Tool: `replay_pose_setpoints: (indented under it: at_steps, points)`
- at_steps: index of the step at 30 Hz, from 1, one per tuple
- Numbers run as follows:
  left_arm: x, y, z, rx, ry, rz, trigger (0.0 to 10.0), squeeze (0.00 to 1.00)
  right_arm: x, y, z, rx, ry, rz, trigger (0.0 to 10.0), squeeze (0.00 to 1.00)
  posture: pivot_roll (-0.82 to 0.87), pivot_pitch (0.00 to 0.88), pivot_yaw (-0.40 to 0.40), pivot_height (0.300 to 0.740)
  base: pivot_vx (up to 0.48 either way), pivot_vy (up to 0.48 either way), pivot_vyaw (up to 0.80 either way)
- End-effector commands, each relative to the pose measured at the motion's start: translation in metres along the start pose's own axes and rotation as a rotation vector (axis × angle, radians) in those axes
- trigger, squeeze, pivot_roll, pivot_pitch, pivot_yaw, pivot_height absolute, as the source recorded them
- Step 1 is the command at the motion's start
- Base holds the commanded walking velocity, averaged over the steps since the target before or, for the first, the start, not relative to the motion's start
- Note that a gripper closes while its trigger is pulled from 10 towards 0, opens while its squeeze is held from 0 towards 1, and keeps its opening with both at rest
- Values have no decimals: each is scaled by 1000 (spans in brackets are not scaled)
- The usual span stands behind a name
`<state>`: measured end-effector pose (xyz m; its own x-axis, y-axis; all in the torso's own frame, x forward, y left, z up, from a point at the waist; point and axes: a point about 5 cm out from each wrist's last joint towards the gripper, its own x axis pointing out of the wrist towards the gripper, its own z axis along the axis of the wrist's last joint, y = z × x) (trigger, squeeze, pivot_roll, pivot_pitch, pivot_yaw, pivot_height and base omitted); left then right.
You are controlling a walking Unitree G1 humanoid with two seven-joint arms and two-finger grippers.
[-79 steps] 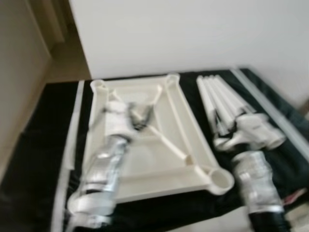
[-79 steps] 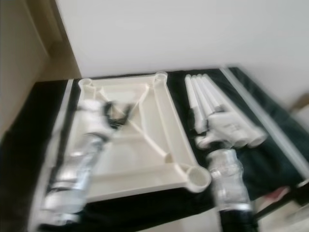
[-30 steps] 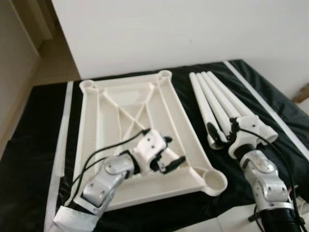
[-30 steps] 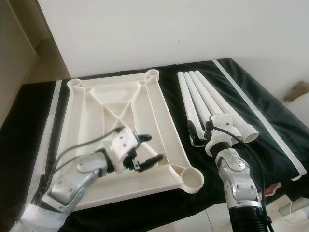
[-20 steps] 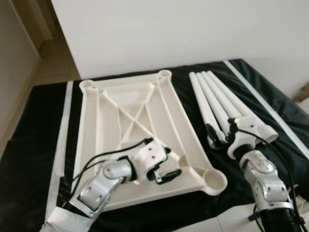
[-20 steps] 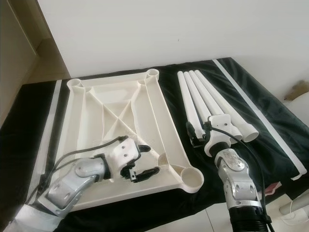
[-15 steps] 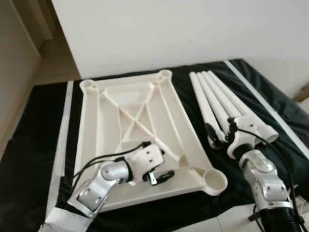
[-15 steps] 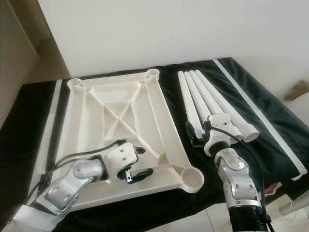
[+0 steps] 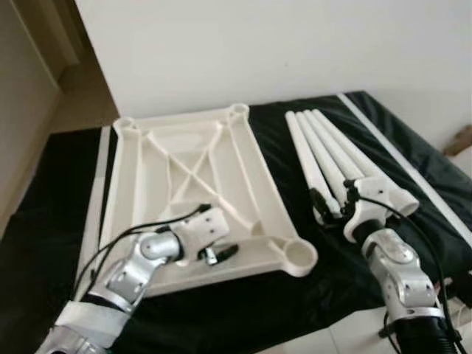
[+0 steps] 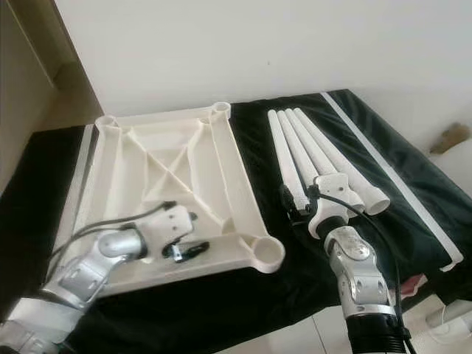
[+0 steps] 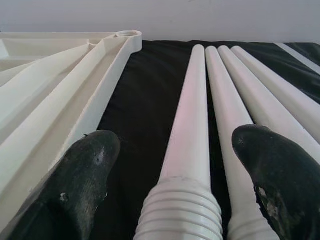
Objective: Building children table
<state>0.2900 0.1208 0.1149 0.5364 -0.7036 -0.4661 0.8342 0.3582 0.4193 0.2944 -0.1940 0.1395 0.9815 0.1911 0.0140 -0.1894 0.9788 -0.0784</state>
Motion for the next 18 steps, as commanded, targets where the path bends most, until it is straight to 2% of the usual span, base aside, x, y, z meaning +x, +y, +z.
replay_pose_setpoints:
  at_steps: [1, 2, 3, 6, 8, 9, 11, 14, 16, 17, 18]
  points:
    - [-11, 14, -12, 24, 69, 158, 10000, 0, -1, 1, -3, 0, 12, 4, 10000, 0, -40, 0, 16, 740, 0, 0, 0]
    - [-11, 14, -12, 24, 69, 158, 10000, 0, -1, 1, -3, 0, 12, 4, 10000, 0, -40, 0, 16, 740, 0, 0, 0]
    - [-15, 9, -12, 27, 63, 88, 10000, 0, -2, 1, -4, -1, 12, 5, 10000, 0, -38, 0, 15, 740, 0, 0, 0]
    - [-18, -13, 0, -45, -28, -92, 10000, 0, -1, 1, -5, 0, 17, 8, 10000, 0, -36, 0, 11, 740, 0, 0, 0]
    - [-17, -17, 6, -68, -64, -123, 10000, 0, -1, 1, -5, 2, 19, 6, 10000, 0, -35, 0, 9, 740, 0, 0, 0]
    - [-16, -27, 22, -109, -156, -183, 10000, 0, 0, 0, -6, 6, 23, -1, 10000, 0, -36, 0, 9, 740, 0, 0, 0]
    - [-15, -32, 37, -152, -239, -216, 10000, 0, 1, 0, -7, 9, 28, -13, 10000, 0, -37, 0, 8, 740, 0, 0, 0]
    - [-15, -33, 42, -177, -267, -225, 10000, 0, 2, 0, -7, 12, 33, -21, 10000, 0, -37, 0, 8, 740, 0, 0, 0]
    - [-13, -35, 58, -238, -355, -259, 10000, 0, 4, 1, -8, 27, 38, -18, 10000, 0, -38, 0, 6, 740, 0, 0, 0]
    - [-13, -35, 58, -238, -355, -259, 10000, 0, 4, 1, -8, 27, 38, -18, 10000, 0, -38, 0, 6, 740, 0, 0, 0]
    - [-12, -36, 67, -265, -410, -279, 10000, 0, 6, 3, -9, 38, 46, -15, 10000, 0, -40, 0, 6, 740, 0, 0, 0]
